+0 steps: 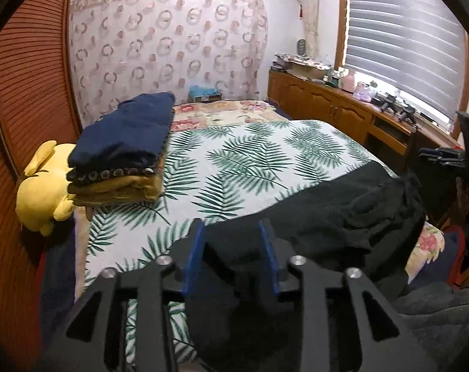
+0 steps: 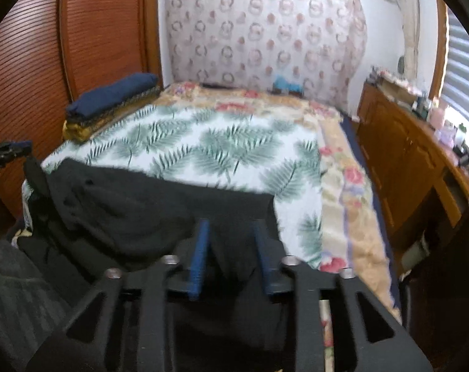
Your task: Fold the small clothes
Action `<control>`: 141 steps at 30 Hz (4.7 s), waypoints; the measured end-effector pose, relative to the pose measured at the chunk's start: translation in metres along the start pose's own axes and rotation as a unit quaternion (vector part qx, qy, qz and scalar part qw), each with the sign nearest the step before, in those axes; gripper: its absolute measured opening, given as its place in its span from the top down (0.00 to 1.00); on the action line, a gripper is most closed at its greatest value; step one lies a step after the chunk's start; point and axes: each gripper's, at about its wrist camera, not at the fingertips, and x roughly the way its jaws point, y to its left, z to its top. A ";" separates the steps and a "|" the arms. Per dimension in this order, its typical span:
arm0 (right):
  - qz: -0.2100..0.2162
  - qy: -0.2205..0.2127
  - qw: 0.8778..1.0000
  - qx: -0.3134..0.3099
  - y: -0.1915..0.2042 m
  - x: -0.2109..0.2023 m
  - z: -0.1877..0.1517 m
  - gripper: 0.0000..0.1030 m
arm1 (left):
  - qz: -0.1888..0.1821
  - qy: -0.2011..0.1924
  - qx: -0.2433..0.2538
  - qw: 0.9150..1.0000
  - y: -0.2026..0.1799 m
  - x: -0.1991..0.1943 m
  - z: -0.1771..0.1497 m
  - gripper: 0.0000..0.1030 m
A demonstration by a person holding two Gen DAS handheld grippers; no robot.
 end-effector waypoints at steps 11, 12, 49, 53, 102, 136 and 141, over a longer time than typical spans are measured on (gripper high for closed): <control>0.000 0.002 1.000 -0.001 -0.011 0.052 0.030 0.41 | 0.011 0.038 -0.020 0.999 0.031 0.056 0.005 0.52; 0.003 0.008 1.000 0.002 -0.012 0.061 0.031 0.41 | 0.011 0.043 -0.022 0.999 0.033 0.061 0.004 0.52; -0.003 0.085 0.995 0.047 -0.040 0.140 -0.001 0.31 | -0.004 0.110 -0.038 0.993 0.047 0.115 -0.019 0.51; -0.002 0.084 0.995 0.047 -0.039 0.140 -0.001 0.36 | -0.006 0.108 -0.039 0.993 0.047 0.116 -0.019 0.51; 0.009 -0.273 0.960 -0.066 0.036 -0.263 0.148 0.94 | -0.099 -0.294 0.040 0.950 -0.013 -0.231 0.157 0.95; -0.004 -0.027 1.000 -0.012 -0.111 0.155 0.167 0.93 | 0.008 -0.044 0.014 0.999 0.038 0.194 0.206 0.94; 0.001 0.007 1.000 -0.005 -0.125 0.198 0.166 0.93 | 0.012 -0.006 0.007 1.000 0.044 0.233 0.206 0.94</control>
